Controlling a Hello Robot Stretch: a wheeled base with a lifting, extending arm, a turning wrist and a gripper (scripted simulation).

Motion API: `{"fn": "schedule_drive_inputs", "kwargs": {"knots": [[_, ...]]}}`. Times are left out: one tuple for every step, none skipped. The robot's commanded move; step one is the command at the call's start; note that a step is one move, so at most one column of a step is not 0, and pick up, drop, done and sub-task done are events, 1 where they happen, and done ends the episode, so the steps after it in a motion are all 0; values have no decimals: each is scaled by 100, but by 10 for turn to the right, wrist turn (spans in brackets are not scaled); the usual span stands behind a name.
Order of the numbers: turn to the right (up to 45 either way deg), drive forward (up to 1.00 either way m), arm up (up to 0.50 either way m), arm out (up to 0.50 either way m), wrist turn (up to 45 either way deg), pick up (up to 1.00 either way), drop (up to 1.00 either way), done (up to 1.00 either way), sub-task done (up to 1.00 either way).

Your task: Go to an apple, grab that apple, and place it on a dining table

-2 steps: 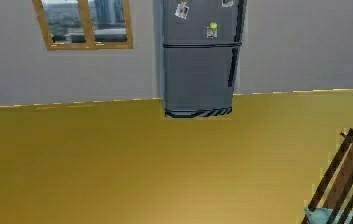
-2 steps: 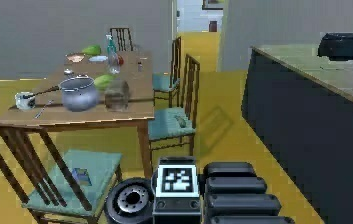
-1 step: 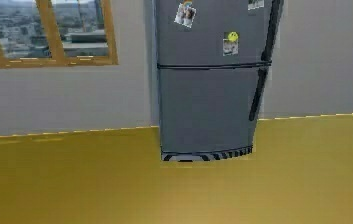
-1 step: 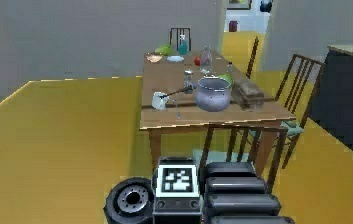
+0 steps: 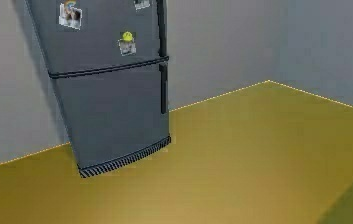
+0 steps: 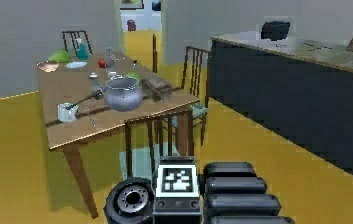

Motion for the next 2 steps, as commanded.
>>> {"fn": "schedule_drive_inputs", "kwargs": {"knots": [[0,100,0,0,0,0,0,0,0],[30,0,0,0,0,0,0,0,0]]}}
